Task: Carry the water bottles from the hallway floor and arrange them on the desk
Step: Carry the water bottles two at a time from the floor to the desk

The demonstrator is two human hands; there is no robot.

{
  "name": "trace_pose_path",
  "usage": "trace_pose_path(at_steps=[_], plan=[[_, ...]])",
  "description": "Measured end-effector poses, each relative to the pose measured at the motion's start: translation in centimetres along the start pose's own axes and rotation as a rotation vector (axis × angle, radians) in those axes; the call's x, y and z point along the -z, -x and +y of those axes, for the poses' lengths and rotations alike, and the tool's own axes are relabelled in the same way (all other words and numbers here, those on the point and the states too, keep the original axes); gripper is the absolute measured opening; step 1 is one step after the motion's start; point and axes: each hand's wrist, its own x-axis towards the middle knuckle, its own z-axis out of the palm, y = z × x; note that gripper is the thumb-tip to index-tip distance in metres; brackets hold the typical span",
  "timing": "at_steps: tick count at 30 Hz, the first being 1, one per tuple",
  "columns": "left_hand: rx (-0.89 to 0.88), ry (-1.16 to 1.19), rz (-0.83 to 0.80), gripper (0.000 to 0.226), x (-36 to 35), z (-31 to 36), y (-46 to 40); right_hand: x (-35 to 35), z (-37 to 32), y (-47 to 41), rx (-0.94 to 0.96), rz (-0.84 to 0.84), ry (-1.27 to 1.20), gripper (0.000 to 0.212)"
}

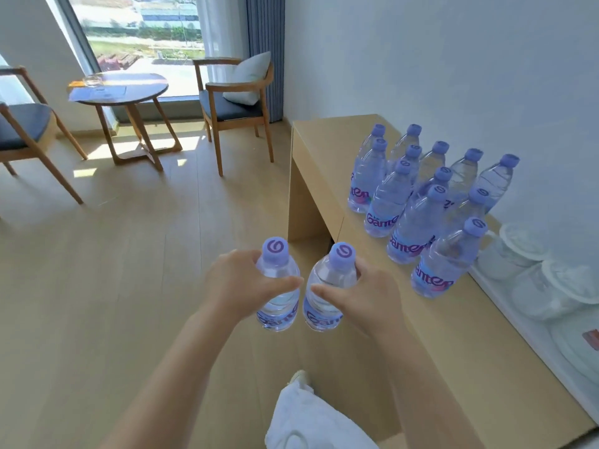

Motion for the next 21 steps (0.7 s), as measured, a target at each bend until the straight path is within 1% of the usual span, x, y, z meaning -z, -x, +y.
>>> trace_pose_path(at_steps=[3, 6, 10, 13, 17, 19, 21], plan=[[-0.033, -0.008, -0.022, 0.043, -0.7, 2.4, -7.2, 0.3, -0.1, -7.4, -0.006, 0.004, 0.013, 0.036], [-0.066, 0.006, -0.003, 0.043, -1.0, 4.5, -13.7, 1.1, -0.5, -14.0, 0.007, 0.028, 0.003, 0.036], [-0.104, -0.007, 0.003, 0.056, -1.3, 6.5, -21.3, 2.7, -1.1, -21.0, 0.017, 0.083, -0.047, 0.037], [-0.19, -0.022, 0.019, 0.065, -1.2, 8.5, -26.9, 4.6, -2.0, -25.9, 0.01, 0.122, -0.105, 0.042], [-0.296, -0.059, 0.012, 0.067, -1.0, 12.7, -34.5, 7.7, -3.4, -32.0, 0.004, 0.254, -0.147, 0.04], [-0.35, -0.066, 0.017, 0.062, -0.9, 15.5, -38.3, 9.3, -3.8, -35.2, 0.001, 0.344, -0.138, 0.043], [-0.422, -0.075, 0.012, 0.059, -1.1, 18.5, -42.0, 10.6, -3.9, -38.3, -0.035, 0.416, -0.109, 0.04]])
